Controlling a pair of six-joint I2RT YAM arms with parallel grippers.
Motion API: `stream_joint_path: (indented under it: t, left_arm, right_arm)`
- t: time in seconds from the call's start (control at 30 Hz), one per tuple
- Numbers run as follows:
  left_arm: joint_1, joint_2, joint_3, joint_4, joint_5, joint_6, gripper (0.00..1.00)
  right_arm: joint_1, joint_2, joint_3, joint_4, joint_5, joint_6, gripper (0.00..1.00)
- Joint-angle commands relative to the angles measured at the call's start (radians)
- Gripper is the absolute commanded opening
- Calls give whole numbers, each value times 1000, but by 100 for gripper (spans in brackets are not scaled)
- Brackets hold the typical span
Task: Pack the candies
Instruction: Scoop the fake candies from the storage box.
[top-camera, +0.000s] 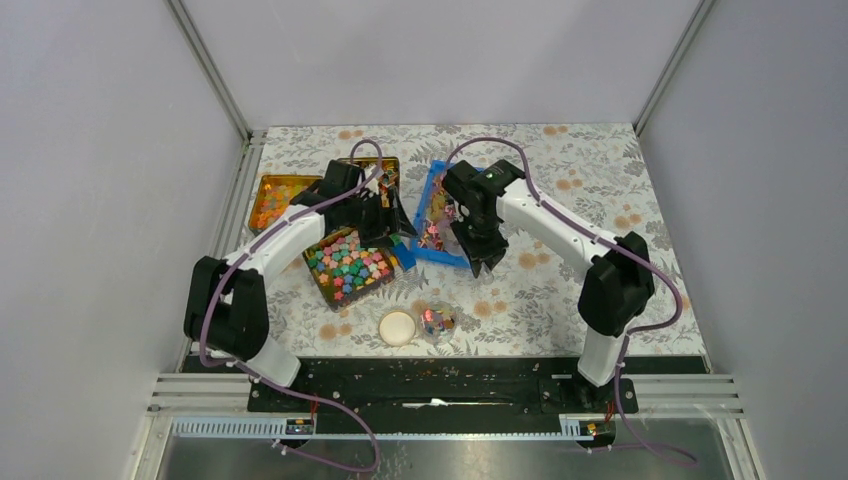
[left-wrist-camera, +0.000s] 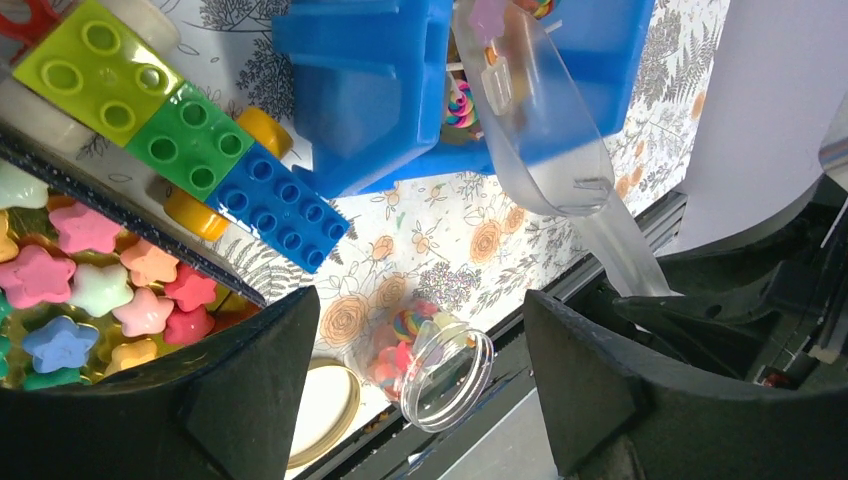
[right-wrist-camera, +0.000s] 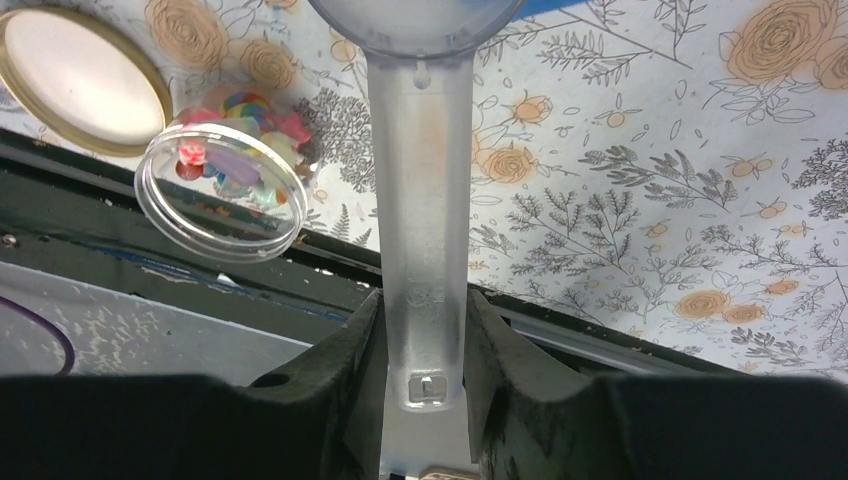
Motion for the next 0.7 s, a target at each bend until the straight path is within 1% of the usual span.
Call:
stream_joint_path:
  t: [0.0, 0.27, 0.5, 0.67]
  left_arm:
    - [6, -83, -54, 68, 5, -29, 75]
    - [-2, -178, -161, 117, -6, -83, 75]
    - [-43, -271, -263, 166, -32, -146, 75]
    - [-67, -324, -308, 171, -52, -167, 75]
  right_arm:
    - [41, -83, -23, -1, -9, 3, 0]
    - [109, -177, -100, 4, 16, 33, 0]
    - [160, -287, -189, 7, 39, 75, 0]
    - [198, -364, -236, 7, 41, 105, 0]
